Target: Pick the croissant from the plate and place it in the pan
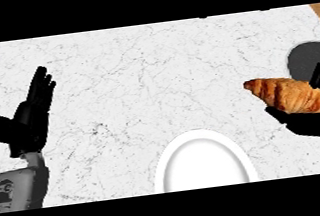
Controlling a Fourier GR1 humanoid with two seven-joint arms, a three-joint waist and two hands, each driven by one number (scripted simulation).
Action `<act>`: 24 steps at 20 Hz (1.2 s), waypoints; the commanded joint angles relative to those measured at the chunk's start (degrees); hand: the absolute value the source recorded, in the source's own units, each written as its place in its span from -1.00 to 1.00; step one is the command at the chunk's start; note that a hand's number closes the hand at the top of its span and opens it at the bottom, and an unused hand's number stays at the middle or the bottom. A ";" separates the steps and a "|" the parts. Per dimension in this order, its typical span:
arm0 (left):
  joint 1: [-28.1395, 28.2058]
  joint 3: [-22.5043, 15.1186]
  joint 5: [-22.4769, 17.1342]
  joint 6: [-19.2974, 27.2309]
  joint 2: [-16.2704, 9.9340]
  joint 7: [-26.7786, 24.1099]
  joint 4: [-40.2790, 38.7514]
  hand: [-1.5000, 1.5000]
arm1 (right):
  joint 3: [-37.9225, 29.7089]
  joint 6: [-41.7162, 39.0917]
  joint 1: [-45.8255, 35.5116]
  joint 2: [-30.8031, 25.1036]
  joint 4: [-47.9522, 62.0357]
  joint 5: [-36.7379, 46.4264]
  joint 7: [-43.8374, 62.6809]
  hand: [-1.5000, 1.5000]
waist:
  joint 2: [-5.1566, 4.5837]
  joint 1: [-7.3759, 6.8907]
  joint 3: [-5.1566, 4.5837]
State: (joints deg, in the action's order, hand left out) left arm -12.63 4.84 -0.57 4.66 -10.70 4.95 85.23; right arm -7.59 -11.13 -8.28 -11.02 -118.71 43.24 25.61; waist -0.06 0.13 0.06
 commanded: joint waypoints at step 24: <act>-2.91 0.38 -0.66 -2.27 -0.34 -0.50 -1.02 0.00 | -28.53 23.10 -28.42 -26.13 89.52 -5.23 -46.62 1.00 | -1.46 -3.72 0.40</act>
State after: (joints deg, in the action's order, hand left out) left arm -14.67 3.99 -0.36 2.99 -10.09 4.12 84.63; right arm -32.28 14.76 -33.24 -36.18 -36.45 42.80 -17.57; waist -1.31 -3.24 0.34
